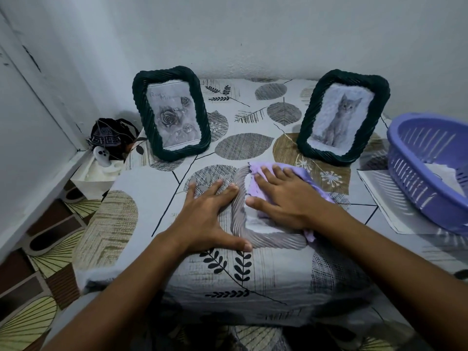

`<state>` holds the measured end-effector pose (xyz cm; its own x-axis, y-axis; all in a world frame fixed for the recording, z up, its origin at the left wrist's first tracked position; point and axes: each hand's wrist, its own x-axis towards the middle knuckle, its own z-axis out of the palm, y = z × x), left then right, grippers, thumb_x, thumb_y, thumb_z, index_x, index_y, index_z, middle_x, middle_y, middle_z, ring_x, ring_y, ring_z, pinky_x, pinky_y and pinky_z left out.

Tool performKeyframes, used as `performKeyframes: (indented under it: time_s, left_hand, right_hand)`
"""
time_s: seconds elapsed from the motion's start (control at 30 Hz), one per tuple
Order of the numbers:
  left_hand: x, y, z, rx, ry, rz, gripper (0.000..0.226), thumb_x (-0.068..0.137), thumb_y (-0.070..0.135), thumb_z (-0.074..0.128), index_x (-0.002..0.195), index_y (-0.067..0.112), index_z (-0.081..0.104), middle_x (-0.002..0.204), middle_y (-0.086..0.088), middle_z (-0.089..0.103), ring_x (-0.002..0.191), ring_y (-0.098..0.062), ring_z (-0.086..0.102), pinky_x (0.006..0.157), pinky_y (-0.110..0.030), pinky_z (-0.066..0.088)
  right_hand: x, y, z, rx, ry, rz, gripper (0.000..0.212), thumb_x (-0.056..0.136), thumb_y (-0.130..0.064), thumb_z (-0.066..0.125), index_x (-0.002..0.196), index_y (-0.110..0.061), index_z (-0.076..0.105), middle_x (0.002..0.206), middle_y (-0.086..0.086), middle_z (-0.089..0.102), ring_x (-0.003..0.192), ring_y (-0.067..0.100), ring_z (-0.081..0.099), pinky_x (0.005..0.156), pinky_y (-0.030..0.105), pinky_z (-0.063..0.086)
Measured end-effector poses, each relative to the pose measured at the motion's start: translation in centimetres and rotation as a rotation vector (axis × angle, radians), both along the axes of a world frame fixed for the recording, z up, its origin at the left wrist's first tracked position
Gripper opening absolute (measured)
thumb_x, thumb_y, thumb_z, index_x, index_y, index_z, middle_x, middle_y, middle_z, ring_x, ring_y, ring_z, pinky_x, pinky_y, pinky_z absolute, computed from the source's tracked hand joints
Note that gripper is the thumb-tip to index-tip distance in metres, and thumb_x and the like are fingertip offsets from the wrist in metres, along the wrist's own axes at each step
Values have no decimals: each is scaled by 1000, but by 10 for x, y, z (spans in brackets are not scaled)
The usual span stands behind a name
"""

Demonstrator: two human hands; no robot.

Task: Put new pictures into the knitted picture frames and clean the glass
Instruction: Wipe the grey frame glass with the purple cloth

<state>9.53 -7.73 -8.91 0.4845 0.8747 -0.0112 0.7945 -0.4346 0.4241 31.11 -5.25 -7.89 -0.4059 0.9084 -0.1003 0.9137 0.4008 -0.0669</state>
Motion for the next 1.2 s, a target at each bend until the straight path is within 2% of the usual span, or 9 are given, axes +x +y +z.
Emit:
performKeyframes:
  time_s: [0.23,0.5,0.57,0.7,0.77,0.87,0.97,1.1,1.2]
  left_hand:
    - [1,1,-3,5,-45,-1,131,40,96,48,151,30,20,157,9,18,141,5,-4,116,-47,-16]
    - [2,-2,2,20,-45,37,140,32,101,37,150,28,23,157,7,17,130,10,-5,116,-40,-18]
    - [3,-2,2,27,-32,40,142,30,102,34,150,28,23,157,6,18,130,10,-4,116,-40,-17]
    - [3,-2,2,12,-27,44,142,29,103,35,151,30,20,152,17,11,132,10,-6,117,-42,-16]
    - [3,-1,3,0,-23,41,143,29,102,36,151,31,18,143,23,4,130,11,-11,116,-41,-18]
    - [4,-2,5,1,-27,33,139,33,97,44,151,30,17,140,22,-1,115,26,-33,113,-38,-22]
    - [5,-4,7,-23,-36,40,139,32,95,44,151,29,16,140,21,-2,98,32,-40,109,-36,-24]
    - [7,-7,10,-39,-40,64,145,24,98,44,151,32,17,148,19,5,113,20,-34,108,-34,-25]
    - [7,-6,9,-30,-32,71,142,25,97,46,150,34,19,157,9,10,125,12,-17,113,-36,-22]
  right_hand:
    - [-7,2,9,-85,88,107,100,72,-80,-6,153,-23,12,160,-2,3,148,19,-3,120,42,3]
    - [8,-20,11,-75,168,199,87,80,-76,1,149,-30,29,157,-8,17,147,12,8,120,35,8]
    - [14,-35,11,-84,178,258,75,86,-69,9,147,-31,31,155,-11,17,146,8,7,118,28,6]
    - [36,-56,6,-64,220,352,64,94,-63,16,140,-31,47,150,-15,28,145,4,13,117,21,7]
    - [51,-55,6,-34,219,305,69,93,-67,12,135,-30,52,146,-15,34,143,6,20,118,28,14]
    - [61,-41,9,25,181,207,80,90,-70,3,136,-26,51,146,-11,36,143,13,25,116,41,23]
    - [51,-21,11,39,138,155,87,84,-74,0,142,-24,43,151,-4,32,145,20,21,115,36,17]
    - [16,-11,8,-6,109,173,78,86,-70,5,148,-30,29,157,-3,15,147,18,7,118,33,3]
    - [9,-26,3,-15,162,253,69,90,-67,8,147,-32,27,157,-8,12,147,12,2,120,33,4]
